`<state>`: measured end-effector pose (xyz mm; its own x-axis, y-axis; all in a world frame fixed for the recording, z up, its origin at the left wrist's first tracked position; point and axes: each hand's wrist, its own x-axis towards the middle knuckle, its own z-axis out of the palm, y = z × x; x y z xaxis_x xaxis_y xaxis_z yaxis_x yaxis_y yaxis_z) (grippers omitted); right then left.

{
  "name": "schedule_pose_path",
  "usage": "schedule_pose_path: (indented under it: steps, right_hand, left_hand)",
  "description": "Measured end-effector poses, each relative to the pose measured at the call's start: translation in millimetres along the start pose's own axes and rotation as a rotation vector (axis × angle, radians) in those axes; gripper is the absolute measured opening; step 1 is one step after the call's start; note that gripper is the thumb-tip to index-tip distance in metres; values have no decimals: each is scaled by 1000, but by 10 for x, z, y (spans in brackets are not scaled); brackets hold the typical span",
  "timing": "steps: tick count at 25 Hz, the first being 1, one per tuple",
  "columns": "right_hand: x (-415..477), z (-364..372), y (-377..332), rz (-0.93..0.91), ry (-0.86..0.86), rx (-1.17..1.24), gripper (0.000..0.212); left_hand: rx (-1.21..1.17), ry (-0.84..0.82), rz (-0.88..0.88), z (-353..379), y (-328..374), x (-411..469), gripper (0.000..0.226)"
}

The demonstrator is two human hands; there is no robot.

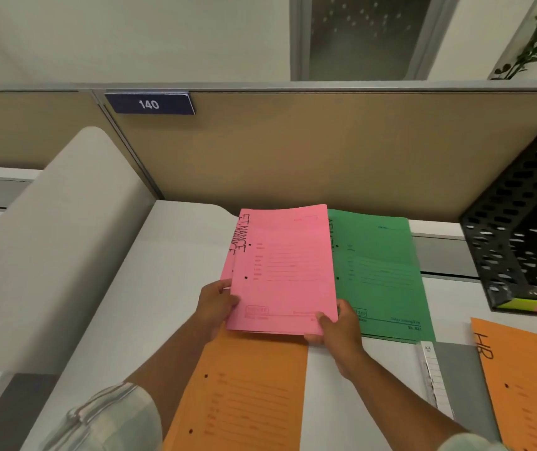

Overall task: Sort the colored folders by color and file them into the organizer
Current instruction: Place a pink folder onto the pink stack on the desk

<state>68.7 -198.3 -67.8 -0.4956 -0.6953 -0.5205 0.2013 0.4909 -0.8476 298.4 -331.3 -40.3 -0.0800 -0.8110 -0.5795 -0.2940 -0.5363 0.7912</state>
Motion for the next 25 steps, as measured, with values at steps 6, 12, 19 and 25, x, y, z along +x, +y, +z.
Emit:
schedule_pose_path:
  steps: [6, 12, 19, 25]
  right_hand:
    - [221, 385, -88, -2, -31, -164, 40]
    - [265, 474, -131, -140, -68, -654, 28]
    - [172, 497, -64, -201, -194, -1031, 22]
    - [149, 449, -9, -354, -184, -1308, 32]
  left_hand:
    - [143, 171, 65, -150, 79, 435, 52]
    - [327, 200, 96, -201, -4, 655, 56]
    - [464, 195, 151, -155, -100, 680, 43]
    - [535, 138, 158, -165, -100, 682, 46]
